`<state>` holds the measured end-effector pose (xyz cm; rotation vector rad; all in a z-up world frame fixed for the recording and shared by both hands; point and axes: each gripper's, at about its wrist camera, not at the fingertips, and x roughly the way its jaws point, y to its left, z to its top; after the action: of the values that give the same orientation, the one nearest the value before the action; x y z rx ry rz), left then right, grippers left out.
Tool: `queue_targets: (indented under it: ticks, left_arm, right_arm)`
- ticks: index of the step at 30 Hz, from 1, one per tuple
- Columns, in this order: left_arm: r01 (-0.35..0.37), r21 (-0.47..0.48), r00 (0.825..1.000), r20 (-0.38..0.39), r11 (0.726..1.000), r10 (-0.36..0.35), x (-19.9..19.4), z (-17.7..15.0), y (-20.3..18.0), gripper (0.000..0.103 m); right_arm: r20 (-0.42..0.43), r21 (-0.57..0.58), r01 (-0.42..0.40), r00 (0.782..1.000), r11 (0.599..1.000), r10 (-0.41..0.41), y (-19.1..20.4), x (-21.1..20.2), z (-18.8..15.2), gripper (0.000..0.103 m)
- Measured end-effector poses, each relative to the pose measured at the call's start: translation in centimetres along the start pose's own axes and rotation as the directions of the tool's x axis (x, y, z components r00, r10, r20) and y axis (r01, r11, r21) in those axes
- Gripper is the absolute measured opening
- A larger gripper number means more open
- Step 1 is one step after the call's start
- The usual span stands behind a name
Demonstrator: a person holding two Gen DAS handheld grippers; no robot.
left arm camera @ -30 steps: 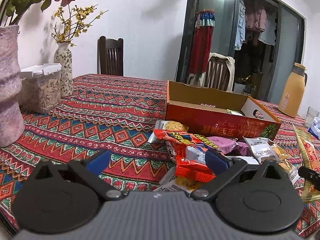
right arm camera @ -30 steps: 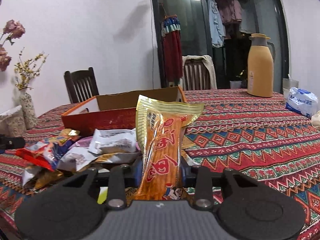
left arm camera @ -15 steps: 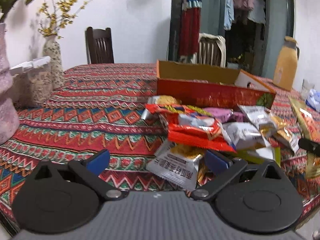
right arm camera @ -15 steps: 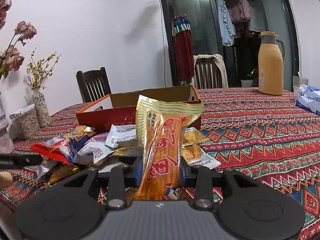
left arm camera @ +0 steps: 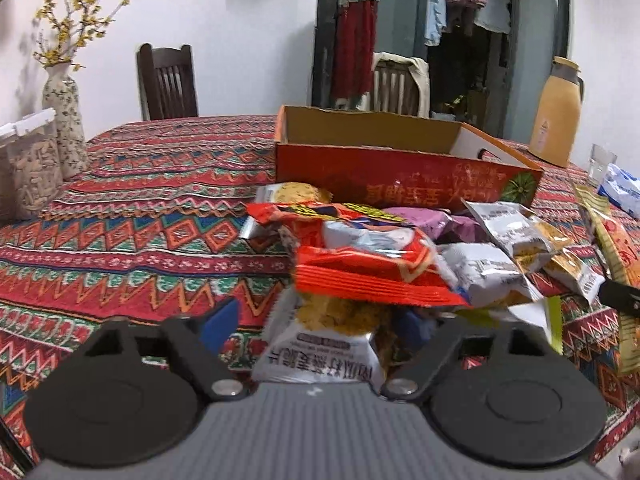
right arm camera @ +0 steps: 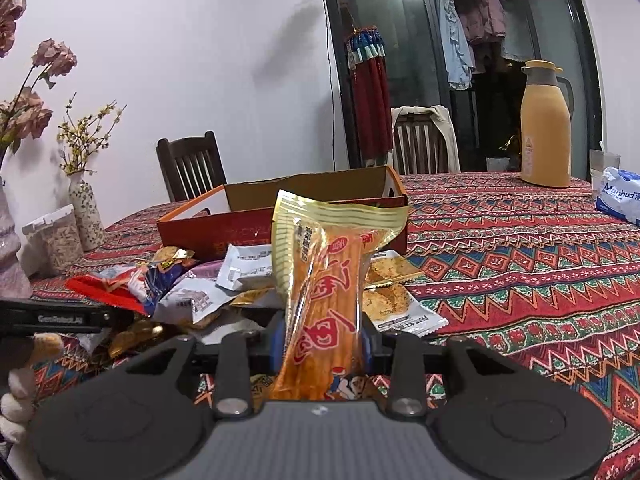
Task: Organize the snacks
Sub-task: 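Grasp the white-and-yellow snack packet with the left tool while the right tool holds the bread, then carry both held packets over the cardboard box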
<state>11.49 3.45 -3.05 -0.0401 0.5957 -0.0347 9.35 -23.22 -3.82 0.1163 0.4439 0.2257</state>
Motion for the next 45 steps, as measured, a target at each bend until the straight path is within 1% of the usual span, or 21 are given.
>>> queue_targets:
  ticks: [1,2,3,4,6,7,14,15,25,34,45]
  left_arm:
    - [0.011,0.004,1.0,-0.005,1.0,-0.011,0.1,0.0,-0.1,0.066]
    - [0.018,0.006,1.0,-0.004,1.0,-0.018,0.1,-0.1,-0.1,0.064]
    - [0.018,0.006,1.0,0.003,1.0,-0.018,0.0,-0.1,-0.1,0.059]
    - [0.022,0.009,1.0,0.011,1.0,-0.022,-0.2,-0.1,0.0,0.057]
    - [0.034,0.007,0.999,0.022,0.999,-0.034,-0.6,-0.2,0.0,0.048]
    - [0.034,0.007,0.999,0.025,0.999,-0.034,-0.7,-0.2,0.0,0.045]
    - [0.031,0.008,0.999,0.037,0.999,-0.031,-2.0,-0.5,0.6,0.038]
    - [0.029,0.007,0.999,0.043,1.0,-0.03,-2.4,-0.5,0.8,0.029]
    - [0.018,0.006,0.995,0.098,1.0,-0.019,-4.8,-0.2,1.5,0.029]
    - [0.016,0.007,0.989,0.149,1.0,-0.017,-6.8,0.3,1.1,0.029]
    - [0.02,-0.003,0.977,0.213,1.0,-0.019,-9.0,1.5,0.7,0.029]
  right_arm:
    - [-0.001,-0.001,-0.001,1.0,1.0,0.001,0.0,0.0,0.0,0.035]
    - [-0.002,-0.001,-0.003,1.0,1.0,0.003,0.0,0.1,0.0,0.035]
    - [-0.003,-0.001,-0.004,1.0,1.0,0.004,0.0,0.1,0.0,0.035]
    - [-0.004,-0.001,-0.004,1.0,1.0,0.004,0.0,0.1,0.0,0.035]
    - [-0.006,-0.003,-0.005,1.0,1.0,0.005,0.1,0.1,0.0,0.035]
    - [-0.006,-0.003,-0.005,1.0,1.0,0.005,0.0,0.1,0.0,0.035]
    - [-0.008,-0.006,-0.008,1.0,1.0,0.008,0.2,0.2,0.0,0.035]
    - [-0.007,-0.007,-0.008,1.0,1.0,0.008,0.3,0.2,0.0,0.035]
    - [-0.002,-0.019,-0.007,1.0,1.0,0.007,0.7,-0.2,0.0,0.035]
    - [0.013,-0.018,-0.003,1.0,1.0,0.004,0.6,-1.0,0.0,0.035]
    - [0.045,-0.02,0.001,0.999,1.0,0.0,0.8,-2.1,0.5,0.035]
